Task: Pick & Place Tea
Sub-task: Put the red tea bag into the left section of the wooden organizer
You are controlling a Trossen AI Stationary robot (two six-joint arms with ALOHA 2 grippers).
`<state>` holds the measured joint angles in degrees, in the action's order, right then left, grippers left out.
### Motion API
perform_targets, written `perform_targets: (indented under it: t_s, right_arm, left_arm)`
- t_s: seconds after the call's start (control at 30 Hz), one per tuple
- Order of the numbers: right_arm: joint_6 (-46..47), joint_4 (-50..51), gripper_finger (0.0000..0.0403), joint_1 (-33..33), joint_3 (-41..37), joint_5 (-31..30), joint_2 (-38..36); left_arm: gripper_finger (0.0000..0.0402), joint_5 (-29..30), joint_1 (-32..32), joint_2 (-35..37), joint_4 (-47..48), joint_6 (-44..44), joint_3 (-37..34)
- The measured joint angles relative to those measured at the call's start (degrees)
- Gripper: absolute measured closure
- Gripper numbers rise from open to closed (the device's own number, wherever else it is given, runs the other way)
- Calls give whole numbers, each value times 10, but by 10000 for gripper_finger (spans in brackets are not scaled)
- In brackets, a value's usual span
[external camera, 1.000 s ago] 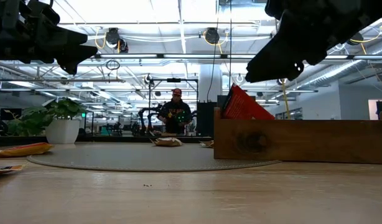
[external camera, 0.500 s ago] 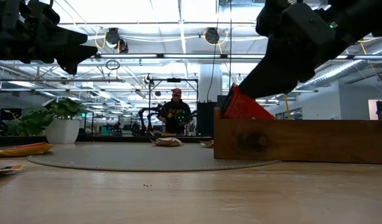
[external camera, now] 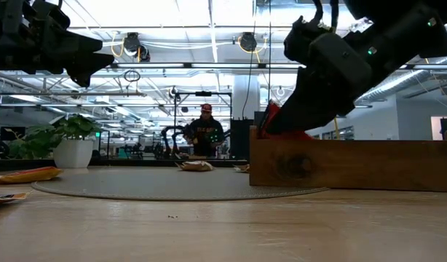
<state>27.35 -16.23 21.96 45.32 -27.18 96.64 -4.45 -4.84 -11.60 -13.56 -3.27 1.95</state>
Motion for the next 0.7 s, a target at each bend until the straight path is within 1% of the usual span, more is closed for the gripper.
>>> perform_targets:
  t_s: [0.13, 0.23, 0.3, 0.37, 0.43, 0.57, 0.6, 0.7]
  right_arm:
    - [0, -1, 239, -3, 0, -2, -11]
    - [-1, -3, 241, -2, 0, -22, -20]
    - [-2, 4, 250, -2, 0, -29, -25]
    - [-9, 2, 269, -2, 1, -29, -25]
    - [-14, 6, 297, -2, 1, -27, -25]
    - [-38, 8, 380, 2, 0, -26, -25]
    - [-50, 6, 391, 6, 0, -27, -25]
    - [-76, -5, 397, 20, 0, -45, -31]
  left_arm:
    - [188, 0, 0, 0, 0, 0, 0]
    - [188, 0, 0, 0, 0, 0, 0]
    - [188, 0, 0, 0, 0, 0, 0]
    - [188, 0, 0, 0, 0, 0, 0]
    - [188, 0, 0, 0, 0, 0, 0]
    - [188, 0, 0, 0, 0, 0, 0]
    - [188, 0, 0, 0, 0, 0, 0]
    - [188, 0, 0, 0, 0, 0, 0]
